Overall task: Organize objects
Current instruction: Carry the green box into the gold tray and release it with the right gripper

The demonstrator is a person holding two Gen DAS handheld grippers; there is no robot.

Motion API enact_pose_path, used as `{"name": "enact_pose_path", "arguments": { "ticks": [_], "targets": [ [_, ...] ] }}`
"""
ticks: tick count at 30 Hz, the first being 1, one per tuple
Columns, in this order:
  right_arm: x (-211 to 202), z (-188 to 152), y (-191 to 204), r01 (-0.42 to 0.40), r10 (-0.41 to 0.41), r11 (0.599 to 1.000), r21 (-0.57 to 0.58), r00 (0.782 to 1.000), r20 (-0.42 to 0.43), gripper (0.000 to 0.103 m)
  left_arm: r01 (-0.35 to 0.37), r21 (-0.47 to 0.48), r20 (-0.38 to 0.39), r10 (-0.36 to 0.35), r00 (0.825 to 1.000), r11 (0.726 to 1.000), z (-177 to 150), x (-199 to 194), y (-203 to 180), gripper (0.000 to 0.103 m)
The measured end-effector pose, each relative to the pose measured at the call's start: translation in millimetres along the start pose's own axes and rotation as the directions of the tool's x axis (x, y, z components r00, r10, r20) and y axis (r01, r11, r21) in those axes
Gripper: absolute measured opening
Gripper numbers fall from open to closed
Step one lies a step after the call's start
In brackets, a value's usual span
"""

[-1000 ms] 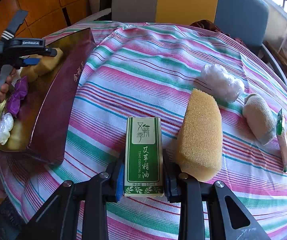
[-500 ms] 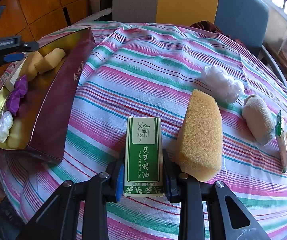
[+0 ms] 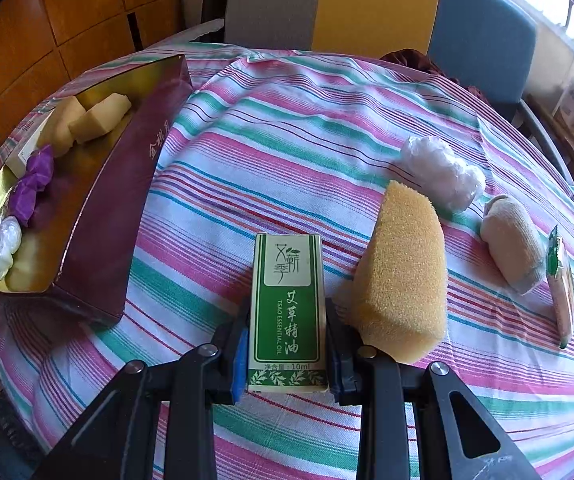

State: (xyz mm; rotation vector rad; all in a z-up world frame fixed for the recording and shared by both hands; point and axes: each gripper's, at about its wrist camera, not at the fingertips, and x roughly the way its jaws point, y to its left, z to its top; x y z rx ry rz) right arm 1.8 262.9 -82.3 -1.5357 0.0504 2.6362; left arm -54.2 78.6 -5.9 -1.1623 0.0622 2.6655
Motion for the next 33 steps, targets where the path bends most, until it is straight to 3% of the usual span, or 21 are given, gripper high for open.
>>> {"name": "enact_pose_path", "arguments": {
  "ticks": [13, 19, 22, 25, 33],
  "targets": [
    [-6, 2, -1, 0.026, -0.024, 0.995, 0.098, 0.999, -0.02, 0.031, 0.038, -0.027, -0.008, -0.039, 0.999, 0.999, -22, -10, 19, 0.075],
    [-43, 25, 9, -0.017, 0.008, 0.991, 0.136, 0.998, 0.066, 0.031, 0.046, -0.073, -0.022, -0.048, 0.999, 0.996, -28, -7, 35, 0.075],
    [-63, 44, 30, -0.07, 0.055, 0.991, 0.118, 0.991, 0.122, 0.031, 0.041, -0.109, -0.027, -0.044, 0.999, 0.993, -29, -6, 49, 0.067],
    [-68, 65, 64, -0.147, 0.135, 0.986, 0.077, 0.981, 0.141, 0.031, 0.027, -0.154, -0.041, -0.033, 0.999, 0.988, -31, -5, 66, 0.067],
    [-18, 105, 160, -0.243, 0.244, 0.97, -0.029, 0.968, 0.05, 0.031, 0.022, -0.218, -0.069, -0.038, 0.997, 0.976, -41, 0, 97, 0.066]
  ]
}}
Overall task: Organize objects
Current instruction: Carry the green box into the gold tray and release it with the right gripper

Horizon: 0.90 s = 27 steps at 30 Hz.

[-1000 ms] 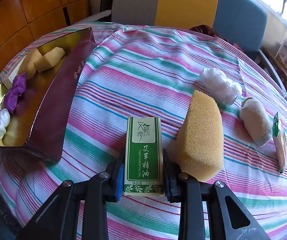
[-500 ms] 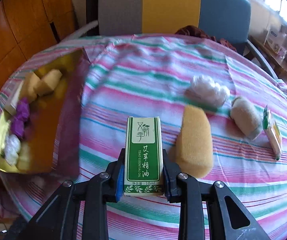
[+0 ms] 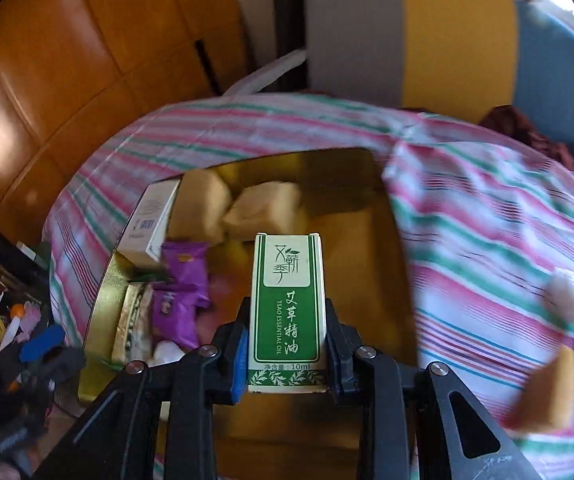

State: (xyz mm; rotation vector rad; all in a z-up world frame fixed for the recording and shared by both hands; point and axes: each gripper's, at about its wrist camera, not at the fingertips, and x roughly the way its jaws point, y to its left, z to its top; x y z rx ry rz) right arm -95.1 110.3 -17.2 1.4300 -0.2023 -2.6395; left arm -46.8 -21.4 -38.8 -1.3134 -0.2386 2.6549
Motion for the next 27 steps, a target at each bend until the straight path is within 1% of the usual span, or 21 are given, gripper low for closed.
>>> {"name": "enact_pose_path", "arguments": {
  "ticks": [5, 8, 10, 12, 13, 14, 16, 22, 24, 27],
  "targets": [
    [57, 15, 26, 0.0, -0.003, 1.0, -0.026, 0.994, -0.114, 0.031, -0.001, -0.029, -0.017, 0.0, 1.0, 1.0, -1, 6, 11, 0.066],
    [76, 23, 36, 0.01, -0.014, 1.0, -0.028, 0.991, -0.133, 0.032, -0.004, -0.038, -0.023, 0.003, 1.0, 0.999, -2, 8, 16, 0.066],
    [82, 25, 38, -0.021, 0.019, 1.0, -0.011, 0.989, -0.144, 0.033, -0.006, -0.04, -0.026, 0.005, 1.0, 0.999, -2, 9, 17, 0.066],
    [80, 24, 39, -0.048, 0.047, 0.999, -0.003, 0.99, -0.136, 0.04, -0.012, -0.04, -0.027, 0.011, 1.0, 0.999, -3, 10, 17, 0.066],
    [77, 23, 38, -0.051, 0.05, 0.999, -0.003, 0.991, -0.123, 0.045, -0.015, -0.039, -0.028, 0.014, 1.0, 0.999, -3, 10, 17, 0.066],
    [74, 21, 37, -0.049, 0.049, 0.999, 0.0, 0.992, -0.114, 0.047, -0.018, -0.039, -0.029, 0.017, 0.999, 0.999, -3, 11, 17, 0.066],
    [66, 18, 35, -0.057, 0.057, 0.998, 0.01, 0.993, -0.104, 0.047, -0.018, -0.035, -0.028, 0.017, 0.999, 0.999, -4, 10, 16, 0.066],
    [42, 11, 29, -0.044, 0.044, 0.999, -0.005, 0.997, -0.056, 0.047, -0.022, -0.003, -0.011, 0.022, 1.0, 1.0, -3, 4, 5, 0.066],
    [30, 7, 25, -0.039, 0.039, 0.999, -0.01, 0.999, -0.034, 0.048, -0.025, 0.012, -0.001, 0.025, 1.0, 1.0, -2, 0, 1, 0.066],
    [8, 0, 14, -0.029, 0.029, 1.0, -0.01, 1.0, 0.007, 0.054, -0.021, 0.035, 0.013, 0.021, 1.0, 0.999, -1, -5, -6, 0.066]
  ]
}}
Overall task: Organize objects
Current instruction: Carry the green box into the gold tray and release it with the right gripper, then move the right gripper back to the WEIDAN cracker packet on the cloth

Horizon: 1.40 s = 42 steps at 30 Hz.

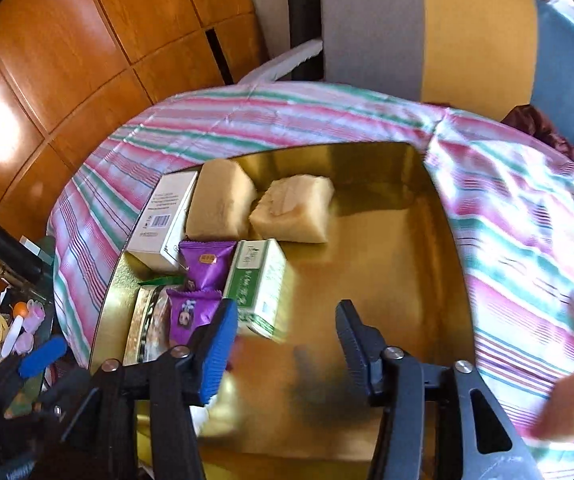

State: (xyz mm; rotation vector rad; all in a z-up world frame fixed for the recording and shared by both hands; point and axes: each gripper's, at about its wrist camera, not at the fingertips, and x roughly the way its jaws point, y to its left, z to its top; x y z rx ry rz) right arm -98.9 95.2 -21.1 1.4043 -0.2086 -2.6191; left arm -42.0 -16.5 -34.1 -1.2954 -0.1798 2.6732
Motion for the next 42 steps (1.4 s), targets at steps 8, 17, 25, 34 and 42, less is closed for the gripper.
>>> {"name": "enact_pose_path", "arguments": {
  "ticks": [8, 17, 25, 34, 42],
  "targets": [
    [-61, -23, -54, 0.083, -0.087, 0.995, 0.051, 0.991, 0.099, 0.06, 0.023, 0.077, 0.019, -0.025, 1.0, 0.997, 1, -11, -28, 0.066],
    [-129, -46, -154, 0.232, -0.269, 0.949, 0.212, 0.948, 0.167, 0.065, 0.063, 0.174, 0.002, -0.064, 0.998, 0.983, -2, -12, -69, 0.066],
    [-171, -93, -267, 0.419, -0.52, 0.798, 0.433, 0.842, 0.143, 0.071, 0.11, 0.262, -0.017, -0.109, 0.994, 0.959, 1, -10, -111, 0.066],
    [-194, -136, -347, 0.35, -0.578, 0.557, 0.753, 0.815, 0.048, 0.07, 0.186, 0.367, -0.068, -0.173, 0.983, 0.912, -1, 0, -182, 0.065],
    [-202, -148, -352, 0.278, -0.545, 0.531, 0.8, 0.836, 0.071, 0.074, 0.27, 0.416, -0.136, -0.234, 0.963, 0.868, 3, 16, -241, 0.065]
  ]
}}
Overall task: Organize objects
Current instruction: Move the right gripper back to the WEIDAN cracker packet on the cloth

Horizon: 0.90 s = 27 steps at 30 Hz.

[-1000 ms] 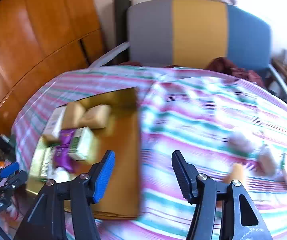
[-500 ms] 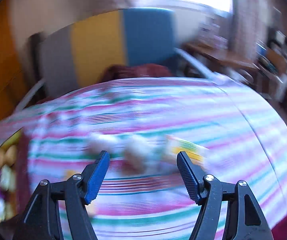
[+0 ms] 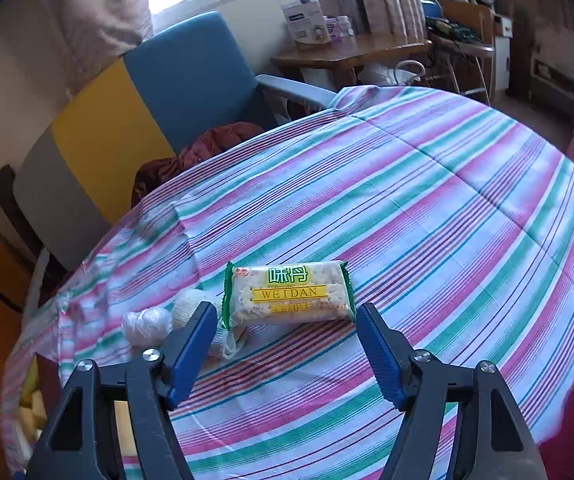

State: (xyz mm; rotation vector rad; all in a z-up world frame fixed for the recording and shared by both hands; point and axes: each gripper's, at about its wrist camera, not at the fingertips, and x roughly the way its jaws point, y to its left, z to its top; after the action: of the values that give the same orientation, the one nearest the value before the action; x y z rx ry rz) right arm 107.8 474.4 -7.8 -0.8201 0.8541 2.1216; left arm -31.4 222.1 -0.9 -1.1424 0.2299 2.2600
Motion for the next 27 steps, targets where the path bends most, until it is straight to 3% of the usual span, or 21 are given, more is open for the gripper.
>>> {"name": "enact_pose_path", "arguments": {
  "ticks": [6, 13, 19, 27],
  "targets": [
    [0, 2, -20, -0.037, 0.039, 0.993, 0.112, 0.999, -0.019, 0.074, 0.033, 0.049, -0.025, -0.031, 0.999, 0.998, 23, 21, -25, 0.065],
    [1, 5, -38, -0.062, 0.069, 0.975, 0.214, 0.997, -0.028, 0.077, 0.094, 0.031, -0.106, -0.09, 0.99, 0.995, 56, 61, -47, 0.065],
    [5, 3, -30, -0.089, 0.1, 0.978, 0.189, 0.994, -0.052, 0.078, 0.107, 0.062, -0.138, -0.098, 0.986, 0.992, 85, 96, -64, 0.065],
    [11, 1, -23, -0.125, 0.142, 0.978, 0.17, 0.986, -0.092, 0.079, 0.161, 0.13, -0.248, -0.125, 0.961, 0.978, 115, 157, -90, 0.066]
  ]
}}
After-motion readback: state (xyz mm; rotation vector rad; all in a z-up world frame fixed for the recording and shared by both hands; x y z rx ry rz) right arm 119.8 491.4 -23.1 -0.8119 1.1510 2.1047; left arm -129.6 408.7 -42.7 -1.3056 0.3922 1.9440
